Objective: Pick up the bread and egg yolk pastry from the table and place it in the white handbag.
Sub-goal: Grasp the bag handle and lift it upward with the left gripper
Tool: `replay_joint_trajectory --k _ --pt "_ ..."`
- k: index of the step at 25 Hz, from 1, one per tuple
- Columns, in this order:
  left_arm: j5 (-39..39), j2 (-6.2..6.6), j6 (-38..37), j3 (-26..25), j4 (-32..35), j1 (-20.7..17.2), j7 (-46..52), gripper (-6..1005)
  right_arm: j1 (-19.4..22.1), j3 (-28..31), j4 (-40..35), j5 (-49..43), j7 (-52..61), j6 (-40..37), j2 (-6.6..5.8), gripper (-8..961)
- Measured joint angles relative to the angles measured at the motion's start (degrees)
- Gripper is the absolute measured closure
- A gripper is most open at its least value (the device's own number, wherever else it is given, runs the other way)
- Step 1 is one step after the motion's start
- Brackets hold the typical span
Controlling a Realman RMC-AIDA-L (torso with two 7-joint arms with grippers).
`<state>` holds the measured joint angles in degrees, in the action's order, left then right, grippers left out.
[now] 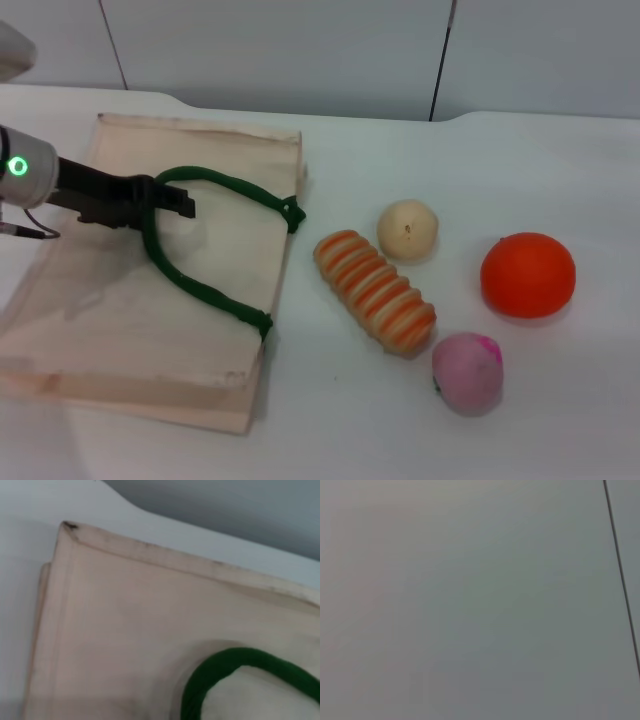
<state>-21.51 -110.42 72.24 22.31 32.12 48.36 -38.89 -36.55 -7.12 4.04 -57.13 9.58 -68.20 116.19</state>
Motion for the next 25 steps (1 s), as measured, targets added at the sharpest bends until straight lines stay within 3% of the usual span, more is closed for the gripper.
replay_joint_trajectory --k 14,25 --pt "3.02 0.47 -0.93 0.98 -1.97 0.66 1.37 157 -0.44 0.00 0.15 0.00 0.00 -0.01 0.02 108" --pt "5.57 0.71 -3.68 0.97 -4.40 1.67 1.34 322 -0.45 0.00 0.40 0.00 0.00 -0.50 0.09 108"
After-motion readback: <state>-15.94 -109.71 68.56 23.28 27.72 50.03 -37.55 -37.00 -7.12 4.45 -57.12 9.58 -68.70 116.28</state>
